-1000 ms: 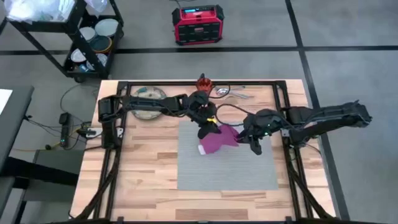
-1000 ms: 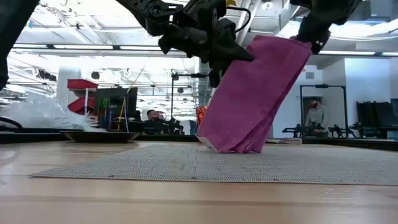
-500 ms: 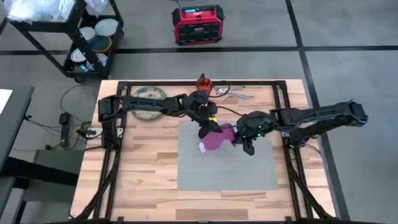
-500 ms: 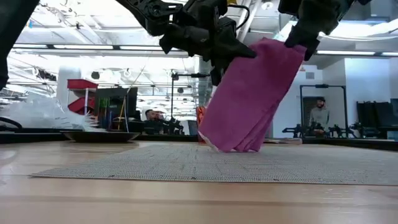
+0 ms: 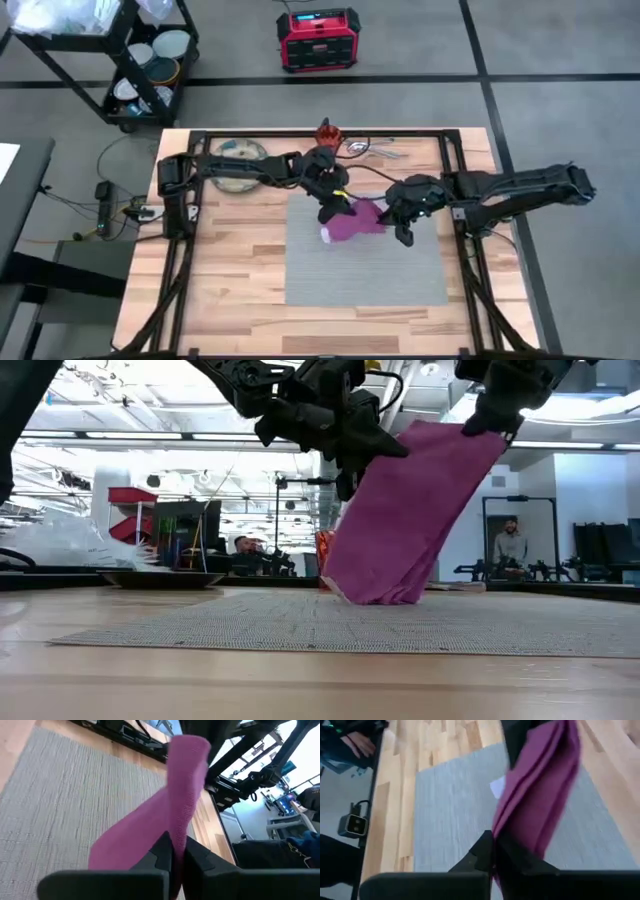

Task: Set table place
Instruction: Fold the pink table napkin

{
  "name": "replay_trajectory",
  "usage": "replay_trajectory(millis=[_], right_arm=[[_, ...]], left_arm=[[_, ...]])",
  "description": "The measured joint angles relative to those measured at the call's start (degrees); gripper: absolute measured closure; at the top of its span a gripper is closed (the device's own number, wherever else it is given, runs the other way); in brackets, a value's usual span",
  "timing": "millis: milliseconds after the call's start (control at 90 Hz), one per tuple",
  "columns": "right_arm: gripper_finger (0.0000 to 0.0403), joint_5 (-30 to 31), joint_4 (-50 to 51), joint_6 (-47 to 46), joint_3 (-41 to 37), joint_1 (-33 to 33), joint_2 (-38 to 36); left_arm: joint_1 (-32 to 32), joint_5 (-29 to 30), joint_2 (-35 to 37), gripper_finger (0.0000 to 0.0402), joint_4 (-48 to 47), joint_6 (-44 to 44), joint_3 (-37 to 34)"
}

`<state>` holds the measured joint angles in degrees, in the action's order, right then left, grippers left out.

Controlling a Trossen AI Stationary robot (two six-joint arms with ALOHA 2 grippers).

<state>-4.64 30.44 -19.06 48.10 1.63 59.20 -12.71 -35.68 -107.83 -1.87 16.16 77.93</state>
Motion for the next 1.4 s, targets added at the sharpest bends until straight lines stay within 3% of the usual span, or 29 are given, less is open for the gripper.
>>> replay_trajectory(millis=[367,1011,1400], right_arm=[[0.0403,-0.2,1.6,0.2,0.0,-0.7,-0.1],[0.0403,-0.1,6.6,4.1,3.6,-3.7,0.1],[0.0403,-1.2,5.9,5.6,6.9,-3.9,0.1]], left_arm=[[0.0,0.0,0.0,0.0397,0.0,0.1,0.0],[0.8,0.0,0.0,0.0268,0.4,1.0,0.0],[0.9,0.8,0.0,0.0239,3.3,1.2,0.0]])
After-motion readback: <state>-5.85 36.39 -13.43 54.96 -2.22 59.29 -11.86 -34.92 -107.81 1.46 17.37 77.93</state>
